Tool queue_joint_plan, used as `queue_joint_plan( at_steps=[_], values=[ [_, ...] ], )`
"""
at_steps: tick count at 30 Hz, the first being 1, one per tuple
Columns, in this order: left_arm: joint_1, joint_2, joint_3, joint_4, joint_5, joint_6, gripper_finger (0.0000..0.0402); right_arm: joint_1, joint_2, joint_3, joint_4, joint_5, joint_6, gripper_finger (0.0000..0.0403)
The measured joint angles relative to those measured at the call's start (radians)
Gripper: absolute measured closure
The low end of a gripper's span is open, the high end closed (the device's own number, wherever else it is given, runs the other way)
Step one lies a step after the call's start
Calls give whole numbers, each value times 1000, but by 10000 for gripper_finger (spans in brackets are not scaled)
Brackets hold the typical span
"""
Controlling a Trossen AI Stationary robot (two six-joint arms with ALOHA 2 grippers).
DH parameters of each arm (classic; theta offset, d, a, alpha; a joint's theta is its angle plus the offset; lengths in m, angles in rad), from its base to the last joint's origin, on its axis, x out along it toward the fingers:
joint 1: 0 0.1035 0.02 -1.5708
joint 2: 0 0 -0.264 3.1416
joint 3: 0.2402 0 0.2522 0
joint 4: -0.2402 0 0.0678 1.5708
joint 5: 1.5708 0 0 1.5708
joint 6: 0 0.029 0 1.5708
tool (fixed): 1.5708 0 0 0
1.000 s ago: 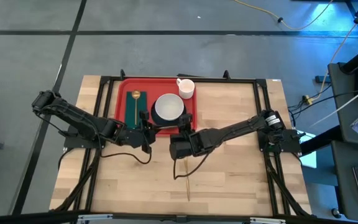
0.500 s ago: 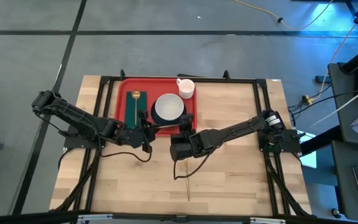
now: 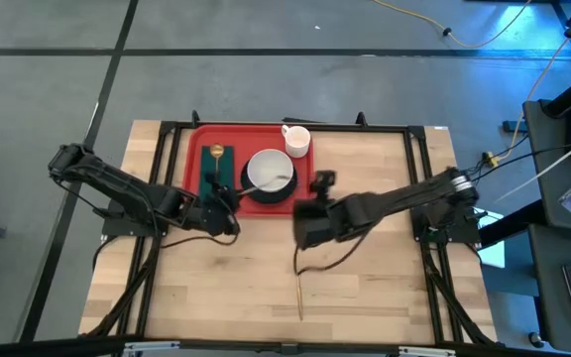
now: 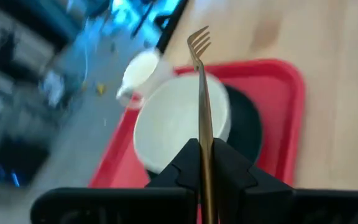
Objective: Set up tray
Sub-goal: Put the gold fork on the green napkin to the left of the gold spoon
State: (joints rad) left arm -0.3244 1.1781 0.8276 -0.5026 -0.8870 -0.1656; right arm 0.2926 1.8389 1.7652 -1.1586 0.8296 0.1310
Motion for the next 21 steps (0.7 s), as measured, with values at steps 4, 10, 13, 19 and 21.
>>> queue_joint_plan(
  at_steps=[4, 10, 13, 19, 21],
  values=[
    [-9, -61, -15, -139, -87, -274, 385, 2, -112, -61, -50, 5, 170, 155],
    [-16, -199, -124, -188, -132, -662, 385, 2, -257, -226, -6, 11, 273, 154],
    [-16, -266, -195, -170, -144, -836, 385, -7, -304, -322, 66, 15, 270, 154],
    [-13, -390, -336, -166, -184, -1260, 385, -38, -330, -541, 268, 29, 165, 155],
    [-13, -421, -382, -162, -204, -1387, 385, -49, -330, -606, 334, 37, 122, 155]
  ],
)
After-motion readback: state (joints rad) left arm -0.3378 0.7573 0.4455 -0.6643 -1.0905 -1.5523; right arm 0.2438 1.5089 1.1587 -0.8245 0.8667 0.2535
